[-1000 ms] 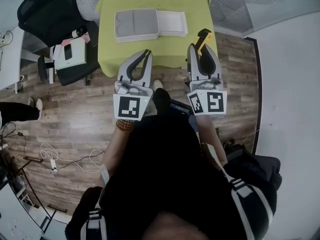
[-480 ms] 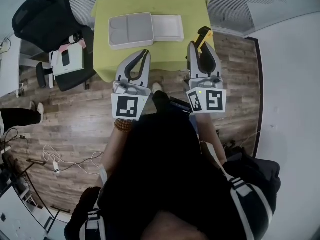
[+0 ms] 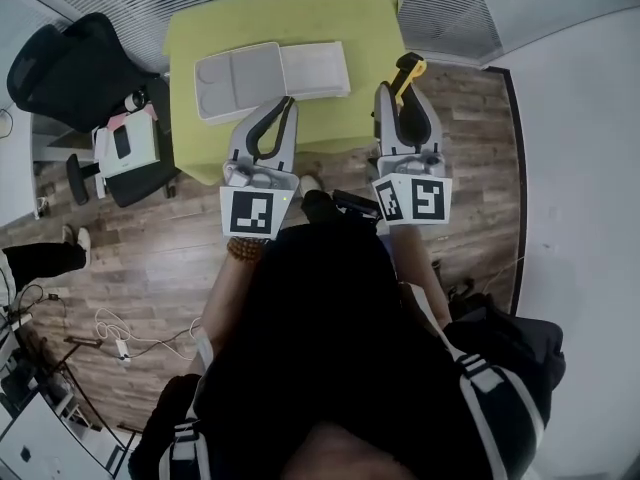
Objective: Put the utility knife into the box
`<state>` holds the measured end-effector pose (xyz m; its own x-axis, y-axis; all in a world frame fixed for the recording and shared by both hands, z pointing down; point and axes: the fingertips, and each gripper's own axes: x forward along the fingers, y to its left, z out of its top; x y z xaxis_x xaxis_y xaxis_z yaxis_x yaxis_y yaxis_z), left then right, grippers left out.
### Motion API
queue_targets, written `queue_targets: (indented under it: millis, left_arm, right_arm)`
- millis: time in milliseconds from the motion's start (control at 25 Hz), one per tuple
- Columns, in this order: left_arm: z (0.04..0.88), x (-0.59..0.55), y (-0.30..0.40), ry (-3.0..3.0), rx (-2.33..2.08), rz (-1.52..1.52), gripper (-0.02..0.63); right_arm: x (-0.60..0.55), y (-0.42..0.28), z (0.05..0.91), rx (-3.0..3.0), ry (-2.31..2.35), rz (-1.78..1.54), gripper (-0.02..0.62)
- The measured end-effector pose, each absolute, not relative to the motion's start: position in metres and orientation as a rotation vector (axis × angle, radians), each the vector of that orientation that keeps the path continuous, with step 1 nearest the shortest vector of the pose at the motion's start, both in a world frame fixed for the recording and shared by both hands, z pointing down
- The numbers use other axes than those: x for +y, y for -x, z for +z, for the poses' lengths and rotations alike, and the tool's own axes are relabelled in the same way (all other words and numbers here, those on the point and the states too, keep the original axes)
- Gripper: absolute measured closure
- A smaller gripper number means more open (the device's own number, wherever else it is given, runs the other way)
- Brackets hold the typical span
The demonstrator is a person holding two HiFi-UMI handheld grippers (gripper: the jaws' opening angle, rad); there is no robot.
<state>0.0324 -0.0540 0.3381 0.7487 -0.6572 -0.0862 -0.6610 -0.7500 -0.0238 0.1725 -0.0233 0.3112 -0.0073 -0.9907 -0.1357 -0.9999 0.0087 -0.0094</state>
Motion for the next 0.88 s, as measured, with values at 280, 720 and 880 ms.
queue_targets:
  millis: [280,720,880]
  left_arm:
    - [0.356,-0.074,-0.073,2.872,1.099,0.083,0.586]
    - [0.333,-0.130,-0.065,2.795,1.277,0.078,0.586]
    - [0.334,-0.142,-0.059,2.790,1.368,0.120,0.586]
  right_arm:
    - [-0.049,-0.217,0.336,2.156,2.124,0.112,0.491]
    - [-0.113,-0.217,0.320,2.324,1.995,0.106,0.492]
    - [-0.130,-0.212,0.325,2.421,1.938,0.110,0.492]
